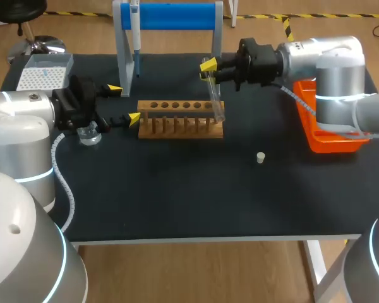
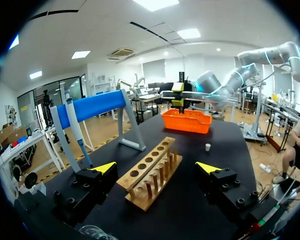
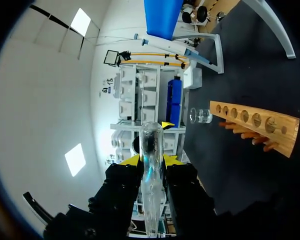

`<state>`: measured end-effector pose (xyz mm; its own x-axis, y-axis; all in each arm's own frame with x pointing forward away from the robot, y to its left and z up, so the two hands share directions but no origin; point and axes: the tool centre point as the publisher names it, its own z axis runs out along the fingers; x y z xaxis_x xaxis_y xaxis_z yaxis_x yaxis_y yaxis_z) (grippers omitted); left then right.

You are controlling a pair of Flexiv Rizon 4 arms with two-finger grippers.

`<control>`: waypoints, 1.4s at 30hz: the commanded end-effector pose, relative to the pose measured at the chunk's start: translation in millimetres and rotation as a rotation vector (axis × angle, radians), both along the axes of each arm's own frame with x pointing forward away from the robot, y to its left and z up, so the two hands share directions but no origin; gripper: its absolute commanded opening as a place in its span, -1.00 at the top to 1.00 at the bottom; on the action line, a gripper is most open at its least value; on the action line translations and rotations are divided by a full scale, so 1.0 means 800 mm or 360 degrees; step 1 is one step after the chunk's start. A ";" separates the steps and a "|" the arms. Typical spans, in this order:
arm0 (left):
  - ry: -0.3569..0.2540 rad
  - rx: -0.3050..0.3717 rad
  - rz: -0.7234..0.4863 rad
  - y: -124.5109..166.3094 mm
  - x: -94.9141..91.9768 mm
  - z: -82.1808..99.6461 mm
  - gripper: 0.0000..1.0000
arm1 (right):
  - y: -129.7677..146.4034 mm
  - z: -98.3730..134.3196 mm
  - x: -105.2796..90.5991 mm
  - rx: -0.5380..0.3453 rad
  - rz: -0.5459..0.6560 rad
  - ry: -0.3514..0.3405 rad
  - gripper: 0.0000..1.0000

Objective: Invert the test tube, pick up the pipette, mount the tip to pipette, aspirate from beaker and dispense into the tube, eject the tip, return the pipette, and cap with the stopper.

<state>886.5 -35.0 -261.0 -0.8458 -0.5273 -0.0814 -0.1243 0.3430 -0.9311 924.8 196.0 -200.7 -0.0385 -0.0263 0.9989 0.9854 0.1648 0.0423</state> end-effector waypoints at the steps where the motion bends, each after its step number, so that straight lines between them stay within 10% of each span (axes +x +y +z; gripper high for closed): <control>1: -0.0006 -0.0002 0.0006 -0.002 0.000 -0.002 -1.00 | -0.001 0.002 -0.001 -0.0007 -0.0002 -0.0001 1.00; 6: -0.0006 -0.0002 0.0006 -0.002 0.000 -0.002 -1.00 | -0.001 0.002 -0.001 -0.0007 -0.0002 -0.0001 1.00; 15: -0.1321 0.0000 -0.0711 -0.043 -0.010 0.038 -1.00 | -0.001 0.002 -0.001 -0.0007 -0.0002 -0.0001 1.00; 28: -0.1331 0.0032 -0.0656 -0.051 -0.006 0.042 -1.00 | -0.001 0.002 -0.001 -0.0007 -0.0002 -0.0001 1.00; 33: -0.1876 0.0064 -0.0875 -0.079 -0.004 0.052 -1.00 | -0.001 0.002 -0.001 -0.0007 -0.0002 -0.0001 1.00; 42: -0.2283 0.0492 -0.1008 -0.117 -0.021 0.068 -1.00 | -0.001 0.002 -0.001 -0.0007 -0.0002 -0.0001 1.00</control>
<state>867.2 -122.5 -204.9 -0.4701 -0.1256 -0.8736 0.8472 0.2134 -0.4866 924.2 196.2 -200.1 -0.0385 -0.0243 0.9990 0.9855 0.1643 0.0419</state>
